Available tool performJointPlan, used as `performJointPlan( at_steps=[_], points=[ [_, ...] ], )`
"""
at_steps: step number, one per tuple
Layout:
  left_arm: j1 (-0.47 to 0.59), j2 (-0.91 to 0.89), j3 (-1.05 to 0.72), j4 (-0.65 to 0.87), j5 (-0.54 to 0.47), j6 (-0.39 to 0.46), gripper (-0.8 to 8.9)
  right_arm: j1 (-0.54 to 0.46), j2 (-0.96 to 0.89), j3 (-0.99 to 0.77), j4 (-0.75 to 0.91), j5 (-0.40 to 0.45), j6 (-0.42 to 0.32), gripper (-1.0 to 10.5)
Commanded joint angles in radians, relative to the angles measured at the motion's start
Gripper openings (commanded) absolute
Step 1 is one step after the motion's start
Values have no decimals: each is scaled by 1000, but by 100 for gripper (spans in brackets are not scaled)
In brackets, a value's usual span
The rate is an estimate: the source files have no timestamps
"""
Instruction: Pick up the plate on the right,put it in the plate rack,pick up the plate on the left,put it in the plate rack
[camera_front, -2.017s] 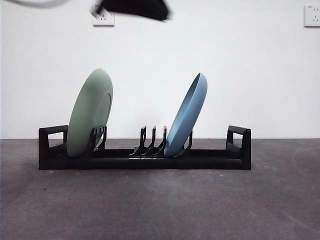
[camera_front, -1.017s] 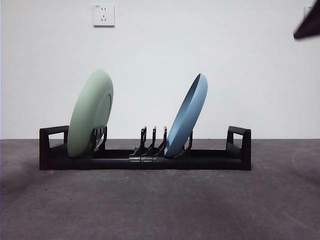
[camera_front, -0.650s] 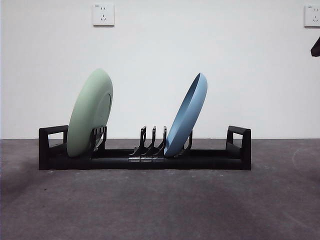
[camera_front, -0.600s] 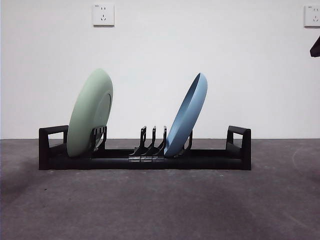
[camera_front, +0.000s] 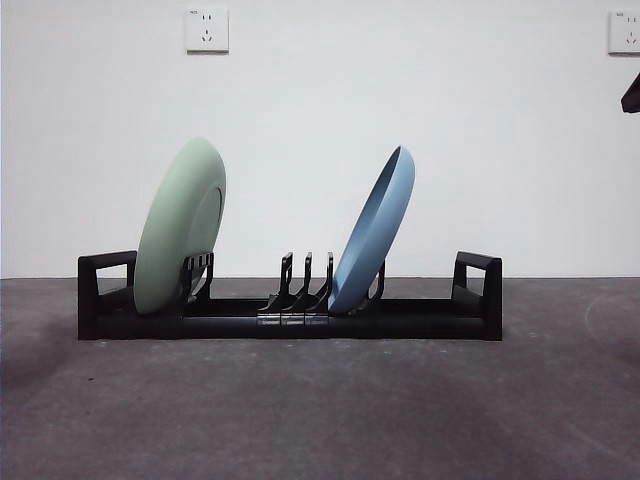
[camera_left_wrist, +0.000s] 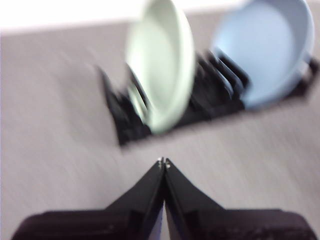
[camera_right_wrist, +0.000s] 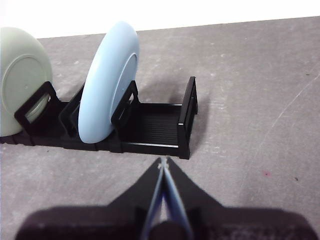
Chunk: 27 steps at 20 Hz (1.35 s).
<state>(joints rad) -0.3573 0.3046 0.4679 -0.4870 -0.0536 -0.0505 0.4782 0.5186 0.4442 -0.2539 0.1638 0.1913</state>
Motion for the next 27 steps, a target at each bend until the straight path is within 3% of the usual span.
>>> performJointPlan(
  at_steps=[1, 5, 11, 27],
  points=[
    [120, -79, -67, 95, 97, 99, -4, 1, -1, -5, 5, 2, 10, 1],
    [275, -227, -269, 266, 112, 129, -4, 1, -1, -5, 5, 0, 10, 1],
    [305, -303, -458, 321, 111, 126, -4, 1, -1, -5, 5, 0, 10, 1],
    [305, -303, -465, 308, 107, 123, -3, 1, -1, -5, 5, 0, 10, 1]
  ],
)
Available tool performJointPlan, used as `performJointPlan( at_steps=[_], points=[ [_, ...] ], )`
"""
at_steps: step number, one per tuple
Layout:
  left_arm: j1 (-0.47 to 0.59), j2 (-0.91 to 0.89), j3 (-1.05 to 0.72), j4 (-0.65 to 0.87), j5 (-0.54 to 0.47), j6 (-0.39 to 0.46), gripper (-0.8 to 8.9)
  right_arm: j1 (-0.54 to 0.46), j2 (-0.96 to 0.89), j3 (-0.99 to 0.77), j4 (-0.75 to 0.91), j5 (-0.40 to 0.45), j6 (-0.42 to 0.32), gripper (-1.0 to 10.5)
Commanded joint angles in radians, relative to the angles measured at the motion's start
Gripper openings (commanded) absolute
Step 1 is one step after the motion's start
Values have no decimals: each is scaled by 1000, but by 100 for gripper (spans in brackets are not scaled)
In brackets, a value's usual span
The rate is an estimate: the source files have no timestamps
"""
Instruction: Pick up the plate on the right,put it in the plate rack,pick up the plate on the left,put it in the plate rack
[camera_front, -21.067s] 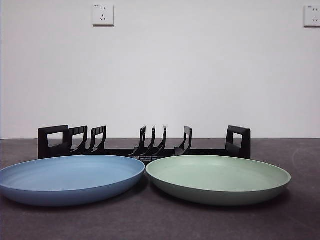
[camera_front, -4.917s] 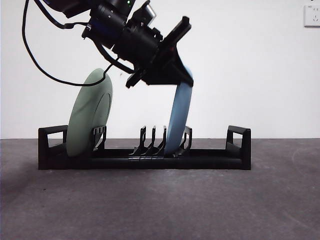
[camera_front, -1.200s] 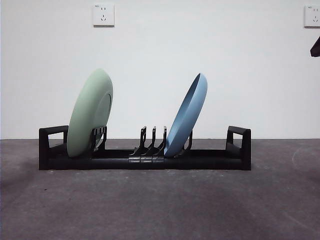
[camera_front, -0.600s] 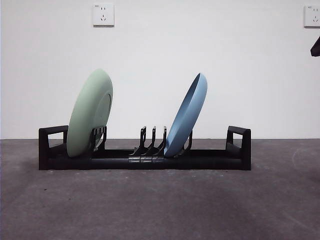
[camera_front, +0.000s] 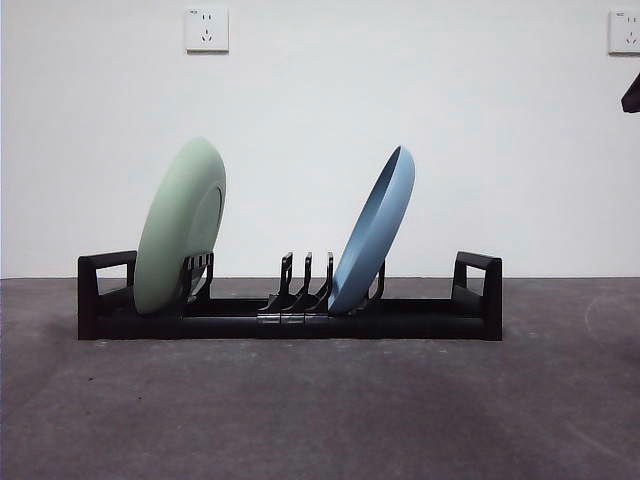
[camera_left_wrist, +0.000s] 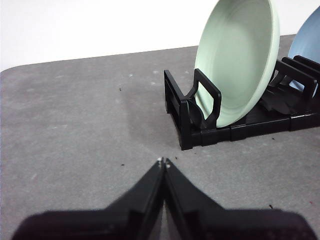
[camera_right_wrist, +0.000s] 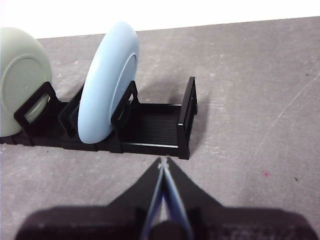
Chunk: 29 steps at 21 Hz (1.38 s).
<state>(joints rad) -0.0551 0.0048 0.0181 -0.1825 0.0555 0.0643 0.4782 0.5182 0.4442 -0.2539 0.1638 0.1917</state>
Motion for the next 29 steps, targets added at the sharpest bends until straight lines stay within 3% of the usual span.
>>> performJointPlan(
  at_steps=[1, 4, 6, 8, 11, 13, 18, 29],
  points=[
    [3, -3, -15, 3, -2, 8, -3, 1, 0, -5, 5, 0, 10, 1],
    [3, -3, -15, 3, -2, 8, -3, 1, 0, -5, 5, 0, 9, 1],
    [3, -3, -15, 3, -2, 8, -3, -2, -21, -6, -8, 1, -82, 1],
    [3, -3, -15, 4, -2, 8, -4, -71, -102, -10, -53, 8, -138, 1],
    [3, -3, -15, 4, -2, 8, -3, -251, -248, -55, -53, -212, -191, 1],
    [3, -3, -15, 3, -3, 8, -4, -342, -341, -113, -25, -239, -209, 1],
    [3, -3, -15, 4, -2, 8, -3, -399, -509, -291, 70, -237, -209, 1],
    [3, -3, -15, 4, -2, 8, -3, -398, -517, -439, 73, -243, -121, 1]
  ],
)
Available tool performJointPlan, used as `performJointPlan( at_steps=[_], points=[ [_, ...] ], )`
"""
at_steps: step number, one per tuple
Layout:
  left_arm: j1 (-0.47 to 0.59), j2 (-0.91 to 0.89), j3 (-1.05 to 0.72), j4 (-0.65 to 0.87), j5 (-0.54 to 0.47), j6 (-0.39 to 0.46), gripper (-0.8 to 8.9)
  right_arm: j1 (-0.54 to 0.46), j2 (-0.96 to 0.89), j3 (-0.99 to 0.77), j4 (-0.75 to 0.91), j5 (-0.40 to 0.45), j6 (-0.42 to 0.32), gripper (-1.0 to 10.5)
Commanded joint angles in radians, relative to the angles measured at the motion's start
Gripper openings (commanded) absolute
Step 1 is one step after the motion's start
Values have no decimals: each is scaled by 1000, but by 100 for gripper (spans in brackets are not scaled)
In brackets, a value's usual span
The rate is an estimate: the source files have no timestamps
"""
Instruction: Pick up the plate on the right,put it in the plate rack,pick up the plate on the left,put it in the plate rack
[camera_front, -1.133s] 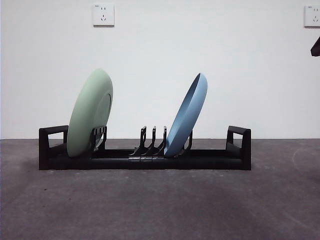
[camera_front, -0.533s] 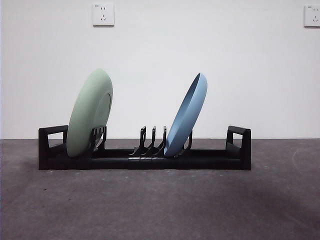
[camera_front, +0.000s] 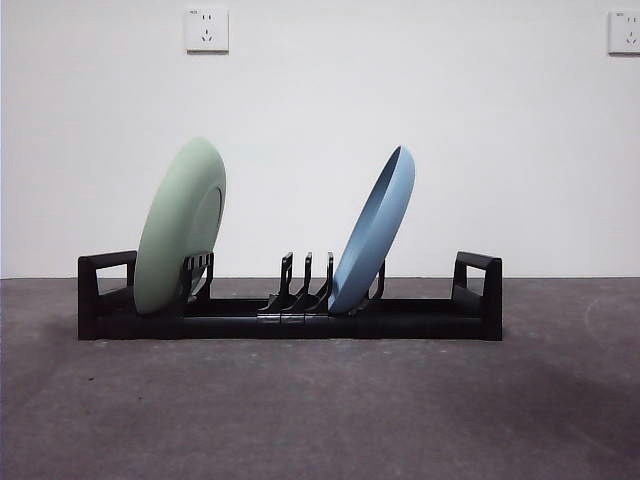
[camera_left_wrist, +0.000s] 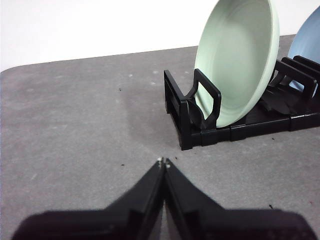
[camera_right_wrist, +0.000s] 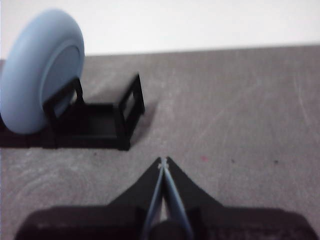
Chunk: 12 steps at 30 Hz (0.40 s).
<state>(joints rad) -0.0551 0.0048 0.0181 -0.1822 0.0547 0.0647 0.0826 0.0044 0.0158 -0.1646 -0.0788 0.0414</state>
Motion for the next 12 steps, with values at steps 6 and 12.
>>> performJointPlan(
  at_steps=[6, 12],
  points=[
    [3, -3, -15, 3, -2, 8, -3, -2, 3, -10, -15, 11, 39, 1],
    [3, -3, -15, 3, -2, 8, -4, -2, 4, -10, -15, 32, 39, 1]
  ],
)
